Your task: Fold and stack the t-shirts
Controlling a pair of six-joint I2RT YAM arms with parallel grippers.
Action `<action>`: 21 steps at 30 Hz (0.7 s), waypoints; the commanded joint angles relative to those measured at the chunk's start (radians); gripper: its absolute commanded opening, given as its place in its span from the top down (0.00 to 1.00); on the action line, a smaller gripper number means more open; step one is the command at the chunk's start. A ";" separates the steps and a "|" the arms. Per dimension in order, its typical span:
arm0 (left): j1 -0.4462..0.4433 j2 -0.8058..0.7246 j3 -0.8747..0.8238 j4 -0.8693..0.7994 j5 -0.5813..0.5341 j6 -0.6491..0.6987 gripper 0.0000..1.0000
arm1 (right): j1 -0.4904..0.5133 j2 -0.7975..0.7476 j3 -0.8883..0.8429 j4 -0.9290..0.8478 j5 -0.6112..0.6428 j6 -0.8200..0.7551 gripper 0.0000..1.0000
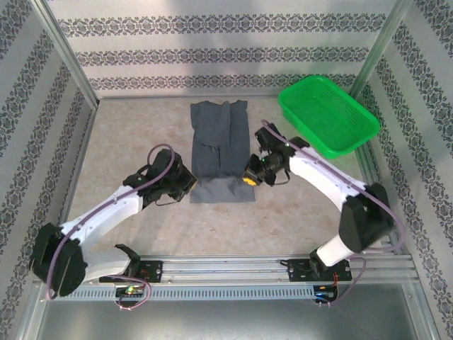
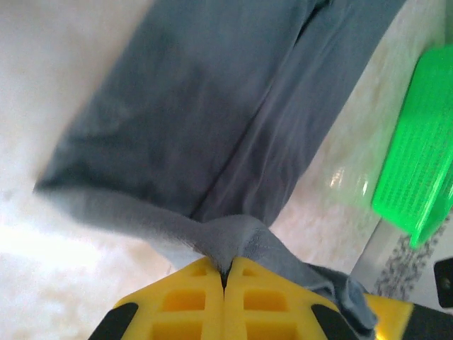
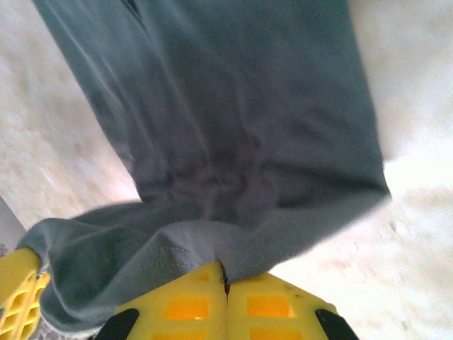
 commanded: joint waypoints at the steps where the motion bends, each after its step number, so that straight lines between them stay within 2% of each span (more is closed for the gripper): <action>1: 0.080 0.104 0.091 0.137 0.025 0.094 1.00 | -0.038 0.125 0.142 -0.033 0.033 -0.069 1.00; 6: 0.174 0.340 0.225 0.204 0.087 0.167 1.00 | -0.086 0.365 0.345 -0.034 0.010 -0.086 1.00; 7: 0.185 0.387 0.247 0.213 0.103 0.177 0.95 | -0.094 0.403 0.376 -0.036 0.001 -0.088 0.93; 8: 0.201 0.439 0.272 0.224 0.132 0.189 0.82 | -0.104 0.441 0.410 -0.042 -0.002 -0.094 0.77; 9: 0.214 0.481 0.293 0.227 0.156 0.193 0.68 | -0.110 0.469 0.441 -0.050 0.003 -0.106 0.66; 11: 0.224 0.510 0.316 0.229 0.168 0.215 0.55 | -0.121 0.480 0.486 -0.063 0.035 -0.139 0.52; 14: 0.224 0.456 0.290 0.161 0.140 0.241 0.48 | -0.128 0.418 0.485 -0.062 0.076 -0.190 0.42; 16: 0.220 0.377 0.206 0.145 0.129 0.222 0.48 | -0.130 0.351 0.435 -0.069 0.103 -0.215 0.40; 21: 0.180 0.199 -0.022 0.129 0.143 0.111 0.50 | -0.119 0.171 0.097 0.042 0.080 -0.160 0.44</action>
